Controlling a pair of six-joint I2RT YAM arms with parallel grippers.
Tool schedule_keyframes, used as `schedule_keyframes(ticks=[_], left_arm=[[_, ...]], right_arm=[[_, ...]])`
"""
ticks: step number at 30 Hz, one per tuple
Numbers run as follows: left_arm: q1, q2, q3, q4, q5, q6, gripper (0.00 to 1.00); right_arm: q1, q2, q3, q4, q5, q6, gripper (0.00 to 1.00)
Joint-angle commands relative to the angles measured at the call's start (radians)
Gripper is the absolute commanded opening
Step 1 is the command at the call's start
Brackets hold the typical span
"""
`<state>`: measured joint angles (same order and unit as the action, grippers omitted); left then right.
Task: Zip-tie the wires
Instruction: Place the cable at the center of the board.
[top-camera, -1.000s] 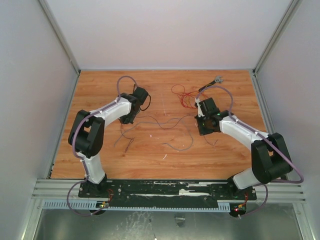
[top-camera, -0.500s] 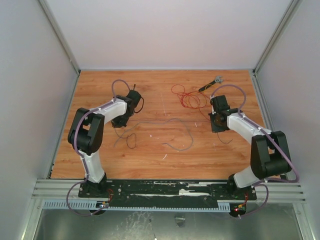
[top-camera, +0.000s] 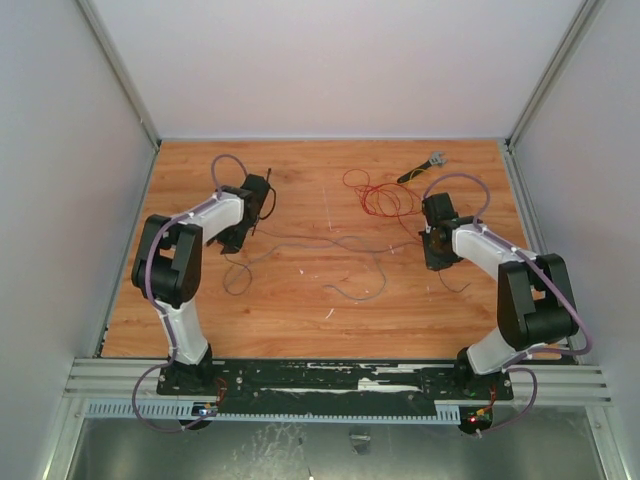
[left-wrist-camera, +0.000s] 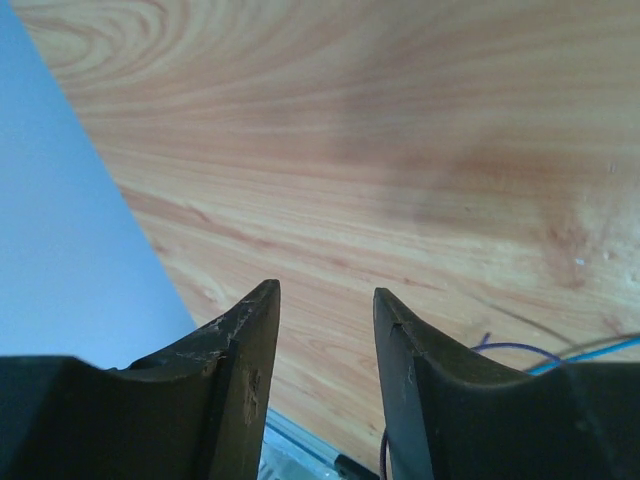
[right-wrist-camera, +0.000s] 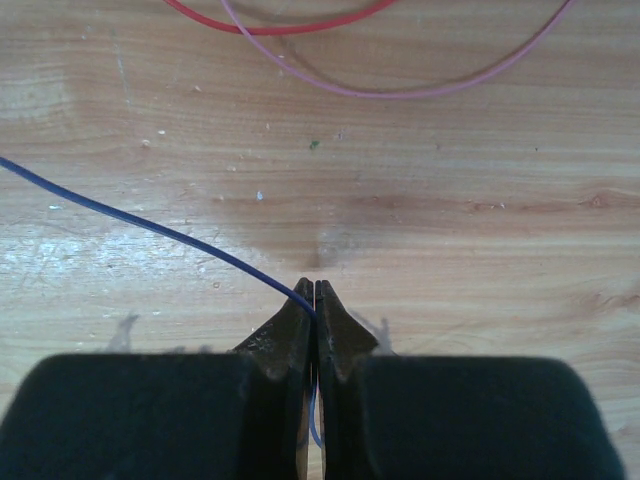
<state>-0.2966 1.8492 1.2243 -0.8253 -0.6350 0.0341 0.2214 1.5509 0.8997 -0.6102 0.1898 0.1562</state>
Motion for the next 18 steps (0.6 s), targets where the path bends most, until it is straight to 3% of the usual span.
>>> schedule_keyframes(ticks=[1, 14, 18], left_arm=[[0.016, 0.032, 0.069, -0.01, -0.033, 0.013, 0.48], [0.016, 0.055, 0.026, -0.009, 0.02, 0.012, 0.58], [0.01, 0.045, 0.033, -0.01, 0.049, 0.009, 0.68]], right_arm=[[-0.017, 0.011, 0.008, -0.015, 0.044, -0.001, 0.0], [-0.036, 0.016, 0.011, -0.015, -0.023, -0.027, 0.0], [-0.034, 0.013, 0.01, -0.012, -0.062, -0.033, 0.11]])
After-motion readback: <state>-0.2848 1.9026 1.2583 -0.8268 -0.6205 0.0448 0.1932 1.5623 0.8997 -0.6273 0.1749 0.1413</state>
